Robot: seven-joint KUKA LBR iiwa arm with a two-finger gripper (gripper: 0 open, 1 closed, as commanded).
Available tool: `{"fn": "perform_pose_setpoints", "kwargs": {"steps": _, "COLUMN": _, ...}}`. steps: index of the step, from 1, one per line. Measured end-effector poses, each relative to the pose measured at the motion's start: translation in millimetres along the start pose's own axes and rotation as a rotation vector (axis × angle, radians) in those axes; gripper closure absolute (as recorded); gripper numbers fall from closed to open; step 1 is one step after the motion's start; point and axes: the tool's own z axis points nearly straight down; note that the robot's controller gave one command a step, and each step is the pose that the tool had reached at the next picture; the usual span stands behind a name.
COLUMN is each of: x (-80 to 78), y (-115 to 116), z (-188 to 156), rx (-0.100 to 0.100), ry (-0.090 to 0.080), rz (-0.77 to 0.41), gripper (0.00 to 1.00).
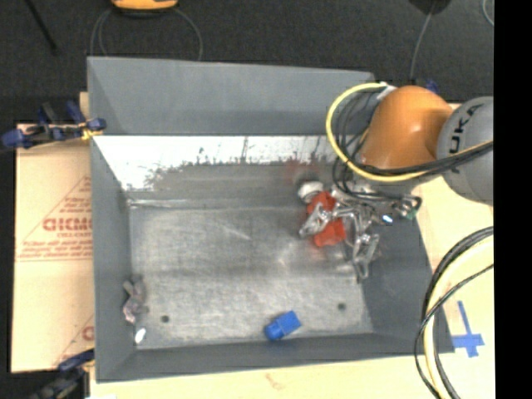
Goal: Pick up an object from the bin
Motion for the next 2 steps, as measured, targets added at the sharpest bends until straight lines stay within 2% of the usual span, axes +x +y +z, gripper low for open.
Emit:
{"fn": "perform_pose_setpoints", "kwargs": {"steps": 1, "x": 18.7, "y": -4, "z": -21, "rx": 0.028, "ry": -0.018, "rz": 0.039, "gripper": 0.00}}
{"fn": "perform_pose_setpoints", "kwargs": {"steps": 2, "x": -74.7, "y": 31, "z": -18, "rx": 0.060, "ry": -0.008, "rz": 0.007, "gripper": 0.00}}
